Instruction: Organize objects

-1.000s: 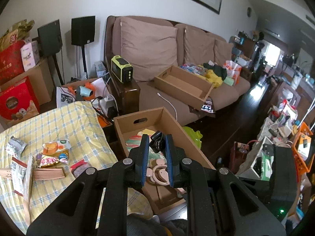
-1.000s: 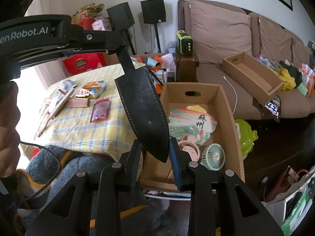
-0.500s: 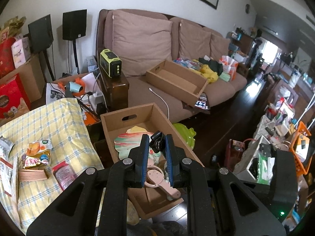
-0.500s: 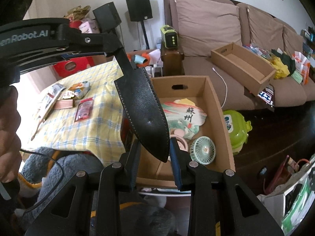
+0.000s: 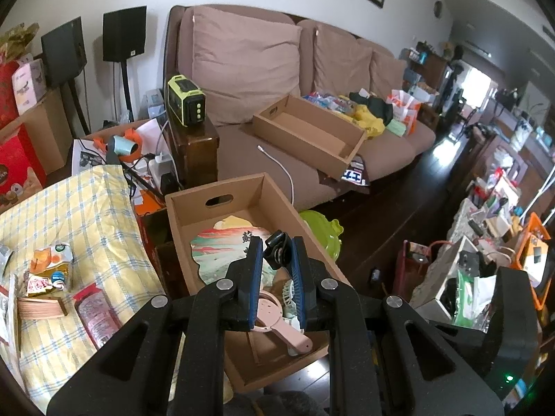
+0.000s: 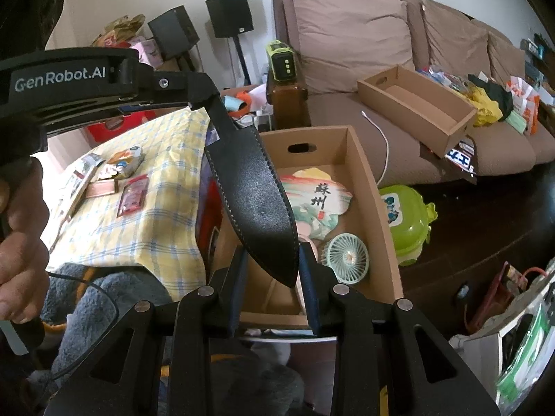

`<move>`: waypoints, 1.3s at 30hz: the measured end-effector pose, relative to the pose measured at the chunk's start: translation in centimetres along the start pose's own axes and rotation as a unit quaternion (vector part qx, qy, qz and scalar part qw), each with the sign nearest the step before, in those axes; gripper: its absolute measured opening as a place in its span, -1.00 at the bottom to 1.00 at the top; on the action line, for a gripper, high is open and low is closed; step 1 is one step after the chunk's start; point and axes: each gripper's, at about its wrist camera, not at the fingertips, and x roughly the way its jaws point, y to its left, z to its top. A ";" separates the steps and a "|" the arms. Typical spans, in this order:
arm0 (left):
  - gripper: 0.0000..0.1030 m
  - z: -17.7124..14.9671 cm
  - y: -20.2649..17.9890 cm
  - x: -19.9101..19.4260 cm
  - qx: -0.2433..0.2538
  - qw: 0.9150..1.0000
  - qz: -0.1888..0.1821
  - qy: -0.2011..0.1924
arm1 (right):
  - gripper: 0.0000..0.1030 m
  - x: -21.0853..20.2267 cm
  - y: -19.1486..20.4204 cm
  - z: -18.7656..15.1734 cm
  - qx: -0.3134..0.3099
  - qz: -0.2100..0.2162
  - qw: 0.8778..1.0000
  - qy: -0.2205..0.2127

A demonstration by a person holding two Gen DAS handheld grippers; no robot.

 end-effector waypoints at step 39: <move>-0.71 -3.0 0.0 6.0 0.008 0.998 0.000 0.057 | -0.45 8.0 -2.0 -3.2 0.045 -0.006 0.997 0.059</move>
